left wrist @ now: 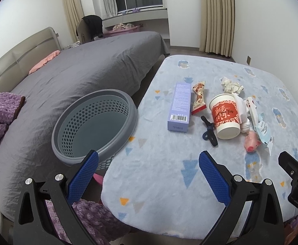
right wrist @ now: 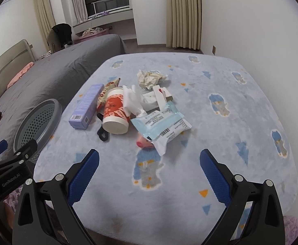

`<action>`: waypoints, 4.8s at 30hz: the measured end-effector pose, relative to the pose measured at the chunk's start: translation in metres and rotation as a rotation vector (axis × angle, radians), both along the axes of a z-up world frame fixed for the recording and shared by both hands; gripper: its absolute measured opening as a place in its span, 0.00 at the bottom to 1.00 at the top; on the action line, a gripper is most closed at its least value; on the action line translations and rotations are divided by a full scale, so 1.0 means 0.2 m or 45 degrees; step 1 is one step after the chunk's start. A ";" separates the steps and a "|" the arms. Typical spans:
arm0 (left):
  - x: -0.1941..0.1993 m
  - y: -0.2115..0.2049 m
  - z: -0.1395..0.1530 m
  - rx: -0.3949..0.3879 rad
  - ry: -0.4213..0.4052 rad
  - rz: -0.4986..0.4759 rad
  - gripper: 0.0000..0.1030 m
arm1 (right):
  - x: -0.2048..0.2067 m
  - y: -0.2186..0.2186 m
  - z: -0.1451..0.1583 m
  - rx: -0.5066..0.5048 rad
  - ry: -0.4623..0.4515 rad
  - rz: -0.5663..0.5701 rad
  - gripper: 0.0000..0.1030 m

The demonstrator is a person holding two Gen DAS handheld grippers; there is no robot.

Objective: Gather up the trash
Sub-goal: 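Grasp the pink toy pig with the left tool while the right tool grasps the wet-wipe packet, then lift the pig and wipe packet and carry both tools over the grey basket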

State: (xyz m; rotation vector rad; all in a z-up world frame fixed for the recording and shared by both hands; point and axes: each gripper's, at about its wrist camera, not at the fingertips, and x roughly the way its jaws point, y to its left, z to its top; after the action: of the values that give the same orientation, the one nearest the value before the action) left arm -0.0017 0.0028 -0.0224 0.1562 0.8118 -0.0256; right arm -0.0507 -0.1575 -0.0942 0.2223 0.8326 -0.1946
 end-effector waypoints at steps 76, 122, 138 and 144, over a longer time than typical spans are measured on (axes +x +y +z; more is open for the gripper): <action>0.25 -0.22 -0.22 -0.015 0.118 -0.095 0.94 | 0.26 -0.31 -0.34 0.041 0.262 -0.061 0.92; 0.18 -0.88 -0.43 -0.060 0.179 -0.347 0.93 | -0.09 -0.73 -0.31 0.314 0.063 -0.156 0.66; 0.22 -0.98 -0.49 -0.131 0.248 -0.422 0.29 | -0.10 -0.78 -0.33 0.349 0.056 -0.154 0.66; 0.16 -0.92 -0.44 -0.155 0.226 -0.453 0.28 | -0.09 -0.73 -0.32 0.323 0.062 -0.136 0.66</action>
State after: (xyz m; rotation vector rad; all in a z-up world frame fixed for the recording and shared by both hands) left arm 0.0295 -0.1814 -0.1099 0.1835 0.9486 -0.4286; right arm -0.0681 -0.3036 -0.1591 0.5025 0.8944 -0.1952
